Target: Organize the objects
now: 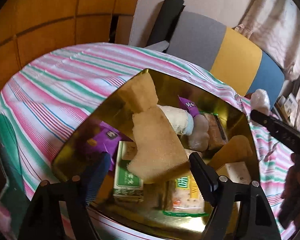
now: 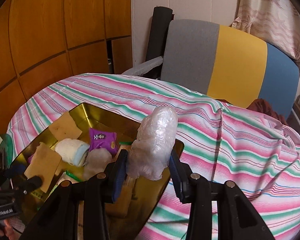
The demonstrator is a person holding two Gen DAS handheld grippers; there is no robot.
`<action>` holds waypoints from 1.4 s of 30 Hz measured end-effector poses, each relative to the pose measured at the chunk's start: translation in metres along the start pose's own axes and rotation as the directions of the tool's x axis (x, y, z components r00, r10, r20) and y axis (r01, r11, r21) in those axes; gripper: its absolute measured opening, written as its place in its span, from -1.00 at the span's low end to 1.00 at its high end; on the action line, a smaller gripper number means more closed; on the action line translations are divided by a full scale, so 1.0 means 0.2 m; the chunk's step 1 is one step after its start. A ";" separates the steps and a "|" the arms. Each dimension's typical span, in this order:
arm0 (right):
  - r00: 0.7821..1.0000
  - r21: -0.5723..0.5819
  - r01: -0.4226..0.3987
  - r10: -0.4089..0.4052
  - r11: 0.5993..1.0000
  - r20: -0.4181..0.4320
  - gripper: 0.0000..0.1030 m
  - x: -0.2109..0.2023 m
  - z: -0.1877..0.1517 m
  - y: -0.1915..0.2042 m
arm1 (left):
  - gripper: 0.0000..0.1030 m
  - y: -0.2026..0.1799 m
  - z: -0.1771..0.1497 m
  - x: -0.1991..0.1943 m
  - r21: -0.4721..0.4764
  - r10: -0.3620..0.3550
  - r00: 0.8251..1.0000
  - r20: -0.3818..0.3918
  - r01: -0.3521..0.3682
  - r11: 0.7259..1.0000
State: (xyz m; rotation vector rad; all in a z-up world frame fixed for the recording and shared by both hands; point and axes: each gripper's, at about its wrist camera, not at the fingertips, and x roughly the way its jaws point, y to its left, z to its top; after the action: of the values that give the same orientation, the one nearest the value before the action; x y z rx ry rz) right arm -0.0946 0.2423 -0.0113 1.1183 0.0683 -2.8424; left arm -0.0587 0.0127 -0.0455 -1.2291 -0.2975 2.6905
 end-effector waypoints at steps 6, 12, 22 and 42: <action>0.998 0.007 0.018 -0.018 1.000 -0.058 -0.12 0.08 0.00 -0.02 | 1.00 0.01 -0.03 -0.18 -0.002 -0.013 0.992 0.123 0.013 1.000; 0.995 0.069 0.020 -0.014 0.997 -0.094 0.01 0.09 -0.05 -0.06 | 1.00 -0.01 -0.05 -0.28 0.025 0.004 0.990 0.142 -0.007 1.000; 1.000 0.108 -0.005 0.007 0.994 -0.023 0.43 -0.14 -0.12 0.01 | 1.00 -0.01 -0.06 -0.34 -0.018 0.040 0.994 0.098 -0.038 0.999; 0.996 0.233 0.091 -0.087 0.968 -0.023 0.49 -0.44 -0.22 0.26 | 1.00 0.04 -0.08 -0.54 0.028 0.221 0.963 0.156 -0.228 0.973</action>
State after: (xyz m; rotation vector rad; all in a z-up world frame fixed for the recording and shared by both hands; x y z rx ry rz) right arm 0.0051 0.2000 0.0165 1.2038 -0.2285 -2.9842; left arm 0.0237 -0.0177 0.0204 -1.1075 -0.1203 2.9740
